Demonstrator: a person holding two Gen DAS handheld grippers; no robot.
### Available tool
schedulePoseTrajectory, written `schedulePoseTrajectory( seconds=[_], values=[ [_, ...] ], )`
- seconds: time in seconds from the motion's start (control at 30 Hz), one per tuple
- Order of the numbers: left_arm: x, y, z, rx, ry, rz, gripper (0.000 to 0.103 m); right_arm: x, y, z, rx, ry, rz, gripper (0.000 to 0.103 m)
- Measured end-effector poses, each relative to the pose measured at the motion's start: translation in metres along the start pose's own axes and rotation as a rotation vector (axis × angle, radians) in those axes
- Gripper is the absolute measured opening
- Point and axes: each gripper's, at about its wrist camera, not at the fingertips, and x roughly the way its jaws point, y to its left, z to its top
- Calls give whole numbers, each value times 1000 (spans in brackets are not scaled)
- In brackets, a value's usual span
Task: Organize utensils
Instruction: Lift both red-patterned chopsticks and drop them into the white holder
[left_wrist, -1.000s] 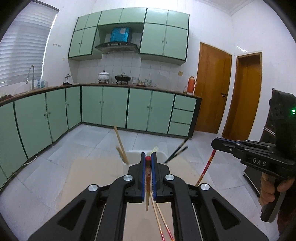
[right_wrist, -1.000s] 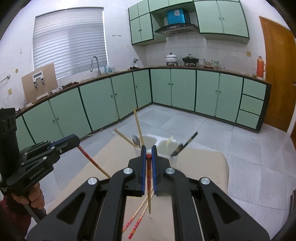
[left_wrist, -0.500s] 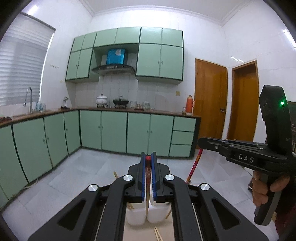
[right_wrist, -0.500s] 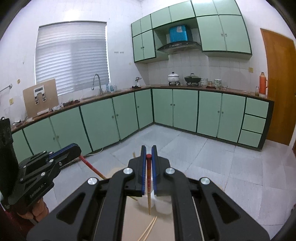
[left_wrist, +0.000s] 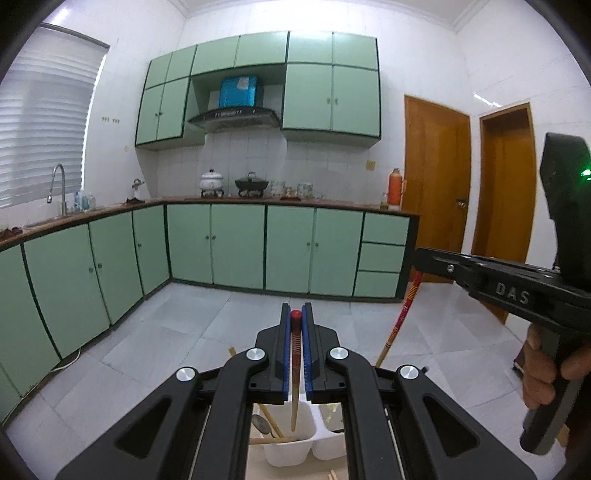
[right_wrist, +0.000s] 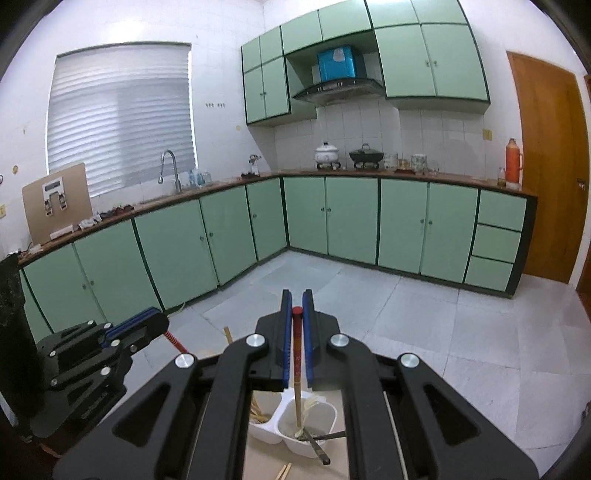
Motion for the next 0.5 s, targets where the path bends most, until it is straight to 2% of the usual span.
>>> schedulePoseTrajectory(
  seconds=[0.23, 0.4, 0.43, 0.47, 0.5],
  values=[
    [35, 6, -20, -13, 70, 19, 5, 30, 1, -27, -2, 76, -17, 5],
    [37, 11, -30, -40, 117, 18, 10, 33, 4, -40, 5, 104, -23, 12],
    [34, 12, -31, -41, 116, 22, 13, 29, 3, -40, 10, 98, -26, 17],
    [30, 13, -32, -42, 113, 25, 18, 26, 3, -41, 14, 92, -32, 28],
    [27, 14, -31, -44, 109, 26, 21, 22, 3, -40, 16, 82, -41, 31]
  ],
)
